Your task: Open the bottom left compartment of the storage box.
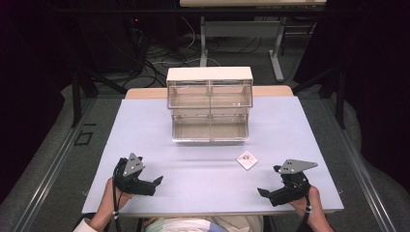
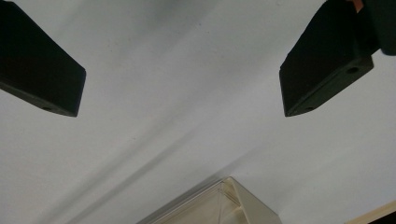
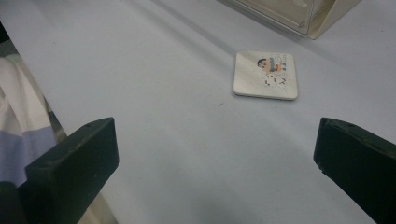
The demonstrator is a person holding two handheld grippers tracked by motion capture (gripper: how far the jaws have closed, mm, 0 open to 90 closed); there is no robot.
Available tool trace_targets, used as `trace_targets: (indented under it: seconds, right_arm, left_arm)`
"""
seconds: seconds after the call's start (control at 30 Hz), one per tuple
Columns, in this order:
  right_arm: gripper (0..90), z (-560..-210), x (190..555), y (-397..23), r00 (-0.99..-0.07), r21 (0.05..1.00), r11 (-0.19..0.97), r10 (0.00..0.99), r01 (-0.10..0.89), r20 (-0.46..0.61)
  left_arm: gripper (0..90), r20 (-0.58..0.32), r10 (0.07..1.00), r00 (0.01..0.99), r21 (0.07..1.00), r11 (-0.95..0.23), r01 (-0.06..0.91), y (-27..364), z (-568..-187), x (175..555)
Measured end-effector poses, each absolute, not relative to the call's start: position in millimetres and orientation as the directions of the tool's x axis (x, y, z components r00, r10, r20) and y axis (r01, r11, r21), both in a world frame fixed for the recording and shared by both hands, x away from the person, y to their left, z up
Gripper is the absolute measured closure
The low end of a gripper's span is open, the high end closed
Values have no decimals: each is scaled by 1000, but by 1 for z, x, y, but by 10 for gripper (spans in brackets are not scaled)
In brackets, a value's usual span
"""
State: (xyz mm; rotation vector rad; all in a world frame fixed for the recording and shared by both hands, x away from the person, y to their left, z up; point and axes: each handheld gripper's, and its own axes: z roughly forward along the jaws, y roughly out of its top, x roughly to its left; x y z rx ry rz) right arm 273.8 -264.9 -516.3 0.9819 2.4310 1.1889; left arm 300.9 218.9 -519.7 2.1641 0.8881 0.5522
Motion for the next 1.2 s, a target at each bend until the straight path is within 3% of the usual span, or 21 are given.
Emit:
trace_targets:
  seconds: [0.43,0.67,0.87,1.2]
  right_arm:
    - [1,-517,275,-264,-735,771,436,675,464,61]
    - [1,-517,275,-265,-740,775,438,671,455,55]
    - [1,-517,275,-265,-736,775,433,674,460,61]
    - [1,-517,276,-265,-735,774,431,674,464,65]
  left_arm:
    - [7,104,747,657,740,-499,451,206,-519,321]
    - [70,123,745,655,735,-512,445,197,-518,332]
    - [204,126,755,644,750,-498,436,190,-517,343]
    - [630,124,762,636,779,-472,413,181,-517,360]
